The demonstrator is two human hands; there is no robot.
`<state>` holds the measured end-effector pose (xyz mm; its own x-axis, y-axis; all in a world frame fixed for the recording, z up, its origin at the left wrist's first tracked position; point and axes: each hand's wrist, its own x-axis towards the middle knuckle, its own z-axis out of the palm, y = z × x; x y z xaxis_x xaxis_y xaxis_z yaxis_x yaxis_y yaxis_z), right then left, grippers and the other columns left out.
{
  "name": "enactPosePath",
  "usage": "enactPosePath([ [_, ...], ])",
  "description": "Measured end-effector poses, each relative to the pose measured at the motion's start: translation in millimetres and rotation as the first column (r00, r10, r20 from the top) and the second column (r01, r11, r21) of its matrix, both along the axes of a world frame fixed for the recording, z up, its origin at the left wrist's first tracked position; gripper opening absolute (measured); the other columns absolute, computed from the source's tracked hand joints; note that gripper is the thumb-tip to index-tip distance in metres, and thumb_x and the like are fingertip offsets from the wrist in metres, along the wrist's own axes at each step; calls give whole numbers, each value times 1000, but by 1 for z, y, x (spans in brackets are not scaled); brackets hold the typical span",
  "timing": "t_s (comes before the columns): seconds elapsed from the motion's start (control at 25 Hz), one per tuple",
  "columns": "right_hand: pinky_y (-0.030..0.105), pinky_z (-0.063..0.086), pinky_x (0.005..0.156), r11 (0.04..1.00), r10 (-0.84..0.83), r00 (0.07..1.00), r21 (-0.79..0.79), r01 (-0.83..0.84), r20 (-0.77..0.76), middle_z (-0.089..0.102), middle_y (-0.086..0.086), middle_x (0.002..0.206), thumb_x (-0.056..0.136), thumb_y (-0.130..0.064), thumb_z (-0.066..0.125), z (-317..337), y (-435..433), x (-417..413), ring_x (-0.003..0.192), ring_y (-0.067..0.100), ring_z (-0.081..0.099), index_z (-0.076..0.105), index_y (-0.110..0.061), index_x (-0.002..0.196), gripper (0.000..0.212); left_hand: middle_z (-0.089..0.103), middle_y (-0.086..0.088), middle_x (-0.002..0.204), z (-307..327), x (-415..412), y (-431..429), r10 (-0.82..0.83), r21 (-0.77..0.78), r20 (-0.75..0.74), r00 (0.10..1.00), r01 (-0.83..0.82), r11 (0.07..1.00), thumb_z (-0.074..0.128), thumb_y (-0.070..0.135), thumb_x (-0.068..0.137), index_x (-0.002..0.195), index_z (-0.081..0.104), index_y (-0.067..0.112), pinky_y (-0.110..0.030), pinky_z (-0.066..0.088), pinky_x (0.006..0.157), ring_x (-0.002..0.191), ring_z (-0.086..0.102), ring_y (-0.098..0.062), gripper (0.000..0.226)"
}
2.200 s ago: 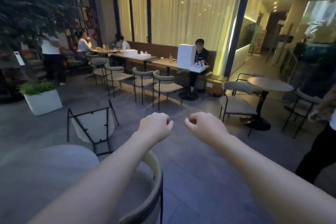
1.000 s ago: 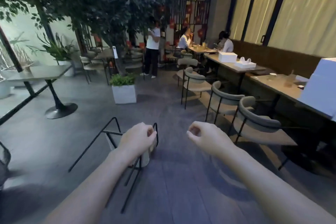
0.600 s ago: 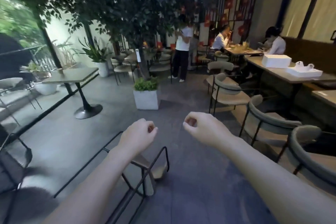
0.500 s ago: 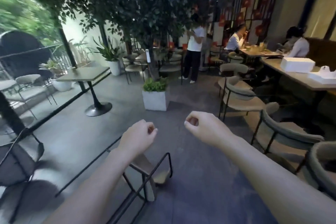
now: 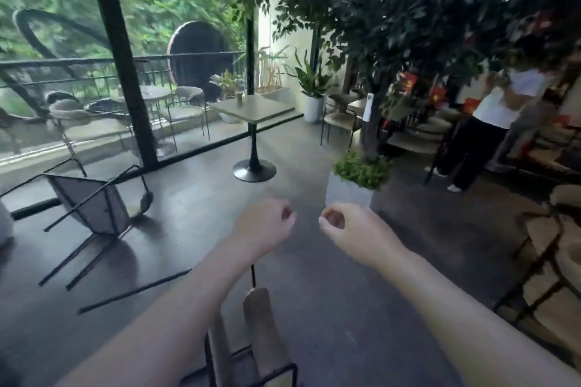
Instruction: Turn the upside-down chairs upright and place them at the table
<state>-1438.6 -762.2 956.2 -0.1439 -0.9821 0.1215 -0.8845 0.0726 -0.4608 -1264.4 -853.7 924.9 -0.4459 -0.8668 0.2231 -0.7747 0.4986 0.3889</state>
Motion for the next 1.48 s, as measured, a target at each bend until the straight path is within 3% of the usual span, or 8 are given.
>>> enactPosePath([
  [0.2,36,53,79,976,219,975,-6,-219,40,66,-17,91,90,-49,55,2,-143,-60,88,10,62,65,-32,96,22,55,10,92,-3,-41,-90,252,28,-10,968,-252,967,46,46,93,84,63,31,-34,48,71,87,60,-17,24],
  [0.36,36,54,74,895,443,895,22,-445,57,66,-18,87,90,-47,56,-15,-250,-98,83,7,62,66,-33,95,18,58,7,96,-22,-67,-140,503,8,32,864,-503,864,46,45,94,88,65,27,-33,47,71,89,60,-18,27],
  [0.52,37,54,76,720,692,721,28,-693,34,67,-17,89,88,-50,51,-35,-320,-116,82,6,61,64,-35,88,20,61,1,102,-35,-85,-140,738,36,92,668,-743,668,46,41,93,85,62,25,-35,49,75,97,61,-24,24],
  [0.68,38,53,73,485,875,485,62,-872,-16,66,-13,89,90,-48,50,-45,-370,-90,83,13,61,64,-32,89,21,56,7,90,-36,-98,-129,905,19,84,417,-909,417,46,45,92,85,64,24,-32,46,70,91,60,-22,28],
  [0.8,37,52,73,301,953,300,42,-953,-38,66,-8,89,92,-45,51,-75,-392,-61,85,18,61,63,-29,89,20,57,5,95,-59,-102,-131,954,17,94,285,-958,285,47,45,96,92,68,26,-33,49,74,91,59,-20,28],
  [1.16,39,55,66,-12,999,-14,38,-999,-35,60,-6,85,87,-49,48,-211,-443,-11,77,21,63,61,-27,86,25,55,5,90,-174,-142,-166,978,51,188,-93,-993,-104,46,42,98,94,64,25,-34,48,61,82,57,-20,25],
  [1.28,38,54,63,-154,987,-153,-27,-988,-54,61,-5,84,87,-47,48,-286,-454,14,79,21,64,62,-23,85,27,58,2,91,-251,-142,-185,940,34,222,-260,-961,-274,46,42,97,93,64,22,-35,49,62,86,59,-24,27],
  [1.48,37,50,63,-317,946,-311,-67,-946,-94,61,-1,80,88,-43,51,-466,-473,46,78,23,60,63,-19,84,27,55,0,91,-422,-127,-201,877,55,256,-406,-900,-433,46,45,97,93,64,21,-35,46,64,88,59,-27,31],
])
